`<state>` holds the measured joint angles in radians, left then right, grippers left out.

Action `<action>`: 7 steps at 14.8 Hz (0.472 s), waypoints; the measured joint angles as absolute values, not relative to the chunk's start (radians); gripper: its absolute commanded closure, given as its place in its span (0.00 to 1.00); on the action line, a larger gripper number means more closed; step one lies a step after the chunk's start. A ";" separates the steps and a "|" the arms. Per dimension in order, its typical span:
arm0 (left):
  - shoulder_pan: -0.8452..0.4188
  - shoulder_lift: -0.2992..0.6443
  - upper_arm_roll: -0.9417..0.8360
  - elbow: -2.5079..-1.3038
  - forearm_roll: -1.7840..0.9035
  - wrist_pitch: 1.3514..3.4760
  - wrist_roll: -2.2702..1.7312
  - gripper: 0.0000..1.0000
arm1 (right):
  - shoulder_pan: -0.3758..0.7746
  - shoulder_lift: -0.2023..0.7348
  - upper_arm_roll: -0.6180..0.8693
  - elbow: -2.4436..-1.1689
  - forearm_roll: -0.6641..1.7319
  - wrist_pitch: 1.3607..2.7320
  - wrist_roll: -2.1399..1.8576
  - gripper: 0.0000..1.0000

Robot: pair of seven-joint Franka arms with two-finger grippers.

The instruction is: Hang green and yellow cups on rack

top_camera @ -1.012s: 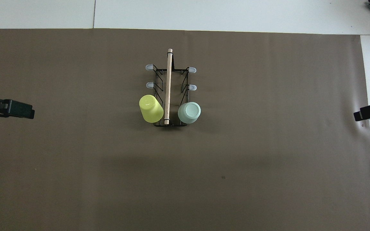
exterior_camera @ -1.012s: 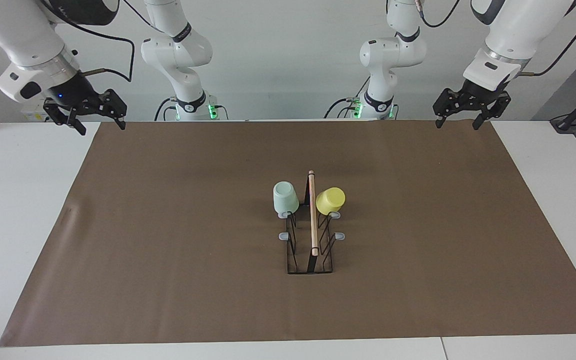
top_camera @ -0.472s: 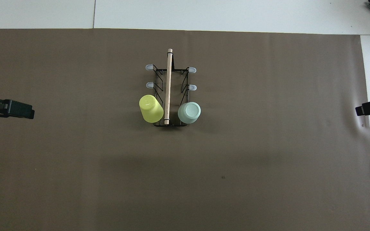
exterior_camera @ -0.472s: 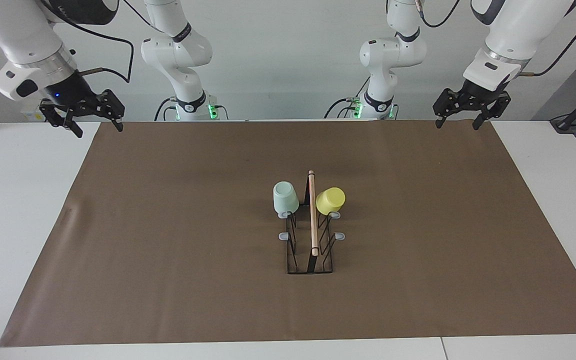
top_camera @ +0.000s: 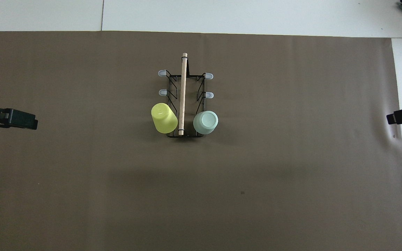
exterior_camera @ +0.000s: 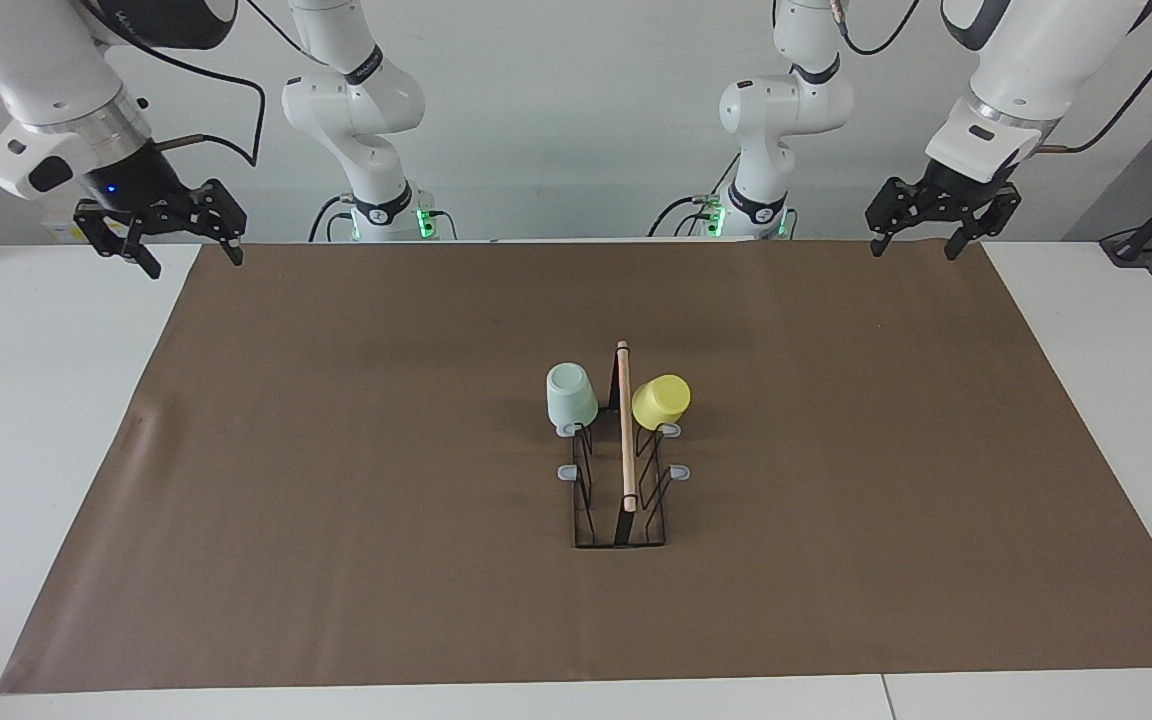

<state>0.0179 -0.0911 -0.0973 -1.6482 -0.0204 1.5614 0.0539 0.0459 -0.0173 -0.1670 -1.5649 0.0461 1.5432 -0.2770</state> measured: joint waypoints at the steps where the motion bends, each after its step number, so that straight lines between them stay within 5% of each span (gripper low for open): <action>1: 0.018 -0.091 -0.097 -1.648 -0.020 1.561 0.054 0.00 | 0.046 -0.016 -0.167 -1.565 0.046 1.543 -0.277 0.00; 7: 0.018 -0.094 -0.099 -1.648 -0.020 1.559 0.088 0.00 | 0.046 -0.016 -0.167 -1.565 0.046 1.543 -0.278 0.00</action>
